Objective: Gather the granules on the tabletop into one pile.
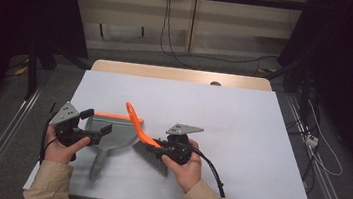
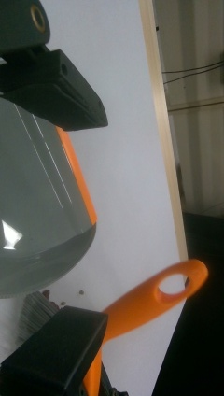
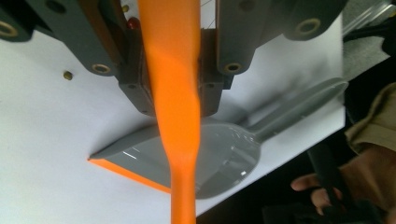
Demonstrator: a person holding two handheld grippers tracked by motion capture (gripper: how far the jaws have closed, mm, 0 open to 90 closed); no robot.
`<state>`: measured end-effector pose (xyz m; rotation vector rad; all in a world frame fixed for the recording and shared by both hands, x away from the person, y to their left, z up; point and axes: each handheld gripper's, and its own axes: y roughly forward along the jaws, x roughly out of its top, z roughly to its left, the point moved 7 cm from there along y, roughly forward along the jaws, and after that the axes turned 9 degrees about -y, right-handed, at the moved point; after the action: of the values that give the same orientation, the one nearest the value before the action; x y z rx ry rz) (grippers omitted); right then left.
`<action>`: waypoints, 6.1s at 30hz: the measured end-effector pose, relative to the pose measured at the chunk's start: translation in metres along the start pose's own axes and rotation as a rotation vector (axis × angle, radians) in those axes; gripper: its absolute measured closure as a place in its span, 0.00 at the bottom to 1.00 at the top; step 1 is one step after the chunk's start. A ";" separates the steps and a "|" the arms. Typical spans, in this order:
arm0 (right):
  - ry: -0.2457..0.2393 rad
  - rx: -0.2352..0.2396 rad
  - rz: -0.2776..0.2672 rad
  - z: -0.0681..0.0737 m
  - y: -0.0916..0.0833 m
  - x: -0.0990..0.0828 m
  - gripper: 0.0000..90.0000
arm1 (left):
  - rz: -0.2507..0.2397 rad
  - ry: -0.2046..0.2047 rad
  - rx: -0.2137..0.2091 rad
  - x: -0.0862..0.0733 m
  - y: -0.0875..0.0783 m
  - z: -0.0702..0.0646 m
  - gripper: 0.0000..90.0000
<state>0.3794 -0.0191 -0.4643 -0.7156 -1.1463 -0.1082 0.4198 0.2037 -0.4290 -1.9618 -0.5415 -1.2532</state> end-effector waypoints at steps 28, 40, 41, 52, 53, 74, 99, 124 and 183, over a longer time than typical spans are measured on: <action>0.170 -0.169 0.038 -0.048 -0.007 -0.013 0.77 | 0.000 0.010 0.002 0.000 0.000 -0.002 0.07; 0.188 -0.203 0.047 -0.061 -0.023 -0.022 0.77 | 0.002 0.015 -0.001 0.000 0.001 -0.003 0.07; 0.194 -0.208 0.048 -0.062 -0.025 -0.022 0.77 | 0.003 0.015 -0.001 0.000 0.002 -0.003 0.07; 0.251 -0.179 0.013 -0.067 -0.037 -0.022 0.77 | 0.010 0.020 -0.004 0.000 0.004 -0.004 0.07; 0.250 -0.176 0.007 -0.066 -0.036 -0.021 0.78 | 0.008 0.017 -0.005 0.000 0.004 -0.005 0.07; 0.283 -0.177 0.059 -0.068 0.011 -0.004 0.77 | 0.000 0.013 -0.001 0.001 0.002 -0.001 0.07; 0.313 -0.273 0.039 -0.094 -0.032 -0.020 0.77 | 0.007 0.034 -0.002 0.001 0.005 -0.005 0.08; 0.335 -0.288 0.021 -0.100 -0.050 -0.025 0.77 | 0.020 0.041 -0.005 -0.001 0.008 -0.007 0.08; -0.629 -0.010 0.174 -0.086 -0.040 -0.003 0.79 | 0.021 0.030 0.001 -0.001 0.006 -0.002 0.08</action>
<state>0.4293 -0.1002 -0.4676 -0.8849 -1.6717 0.2785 0.4228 0.1986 -0.4315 -1.9402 -0.5048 -1.2672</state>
